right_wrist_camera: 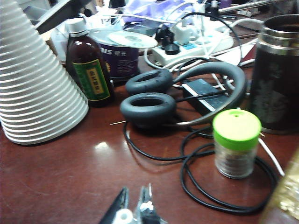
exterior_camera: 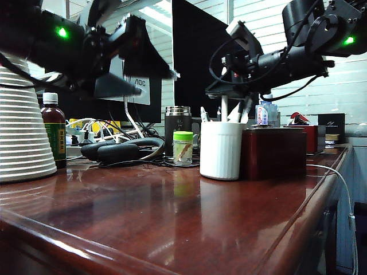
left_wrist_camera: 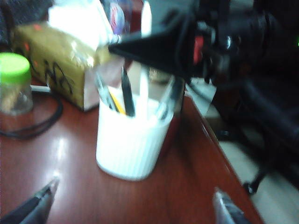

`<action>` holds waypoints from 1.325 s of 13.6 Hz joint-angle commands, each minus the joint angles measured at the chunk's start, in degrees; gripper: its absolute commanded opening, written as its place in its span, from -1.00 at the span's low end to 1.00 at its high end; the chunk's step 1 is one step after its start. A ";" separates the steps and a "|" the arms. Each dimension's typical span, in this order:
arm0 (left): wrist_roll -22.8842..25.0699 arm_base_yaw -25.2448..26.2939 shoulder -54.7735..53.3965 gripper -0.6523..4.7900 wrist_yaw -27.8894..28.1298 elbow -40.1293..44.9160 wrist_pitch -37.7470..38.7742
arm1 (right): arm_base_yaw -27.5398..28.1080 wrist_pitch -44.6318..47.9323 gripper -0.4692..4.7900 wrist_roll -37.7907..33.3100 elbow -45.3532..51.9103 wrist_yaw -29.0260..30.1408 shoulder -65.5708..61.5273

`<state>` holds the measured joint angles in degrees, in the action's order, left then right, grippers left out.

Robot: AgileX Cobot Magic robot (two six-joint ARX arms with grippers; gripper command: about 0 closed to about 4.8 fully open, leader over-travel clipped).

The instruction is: Pick up all the pens on the desk and put them into the pen holder one by one.

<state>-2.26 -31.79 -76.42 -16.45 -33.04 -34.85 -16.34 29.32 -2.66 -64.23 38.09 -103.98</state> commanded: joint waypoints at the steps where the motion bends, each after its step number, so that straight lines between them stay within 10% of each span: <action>1: -0.13 -0.07 0.31 1.00 -0.96 -0.20 -1.75 | -0.74 1.01 -0.68 -0.15 -0.26 0.61 0.37; 2: -0.15 -0.07 0.31 1.00 -1.60 -0.20 -1.92 | -0.83 0.96 -0.33 -0.72 -0.26 1.07 0.44; 5: -0.13 -0.07 0.33 1.00 -1.60 -0.33 -3.21 | -0.83 0.92 -0.16 -0.79 -0.26 1.07 0.46; 18: -3.89 -0.04 5.40 0.92 -1.75 -0.39 -8.02 | -0.63 -0.70 -0.16 -0.74 -0.33 -1.18 13.16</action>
<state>-3.81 -31.81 -73.10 -17.82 -33.06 -40.16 -17.02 29.47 -3.36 -64.25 37.10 -92.92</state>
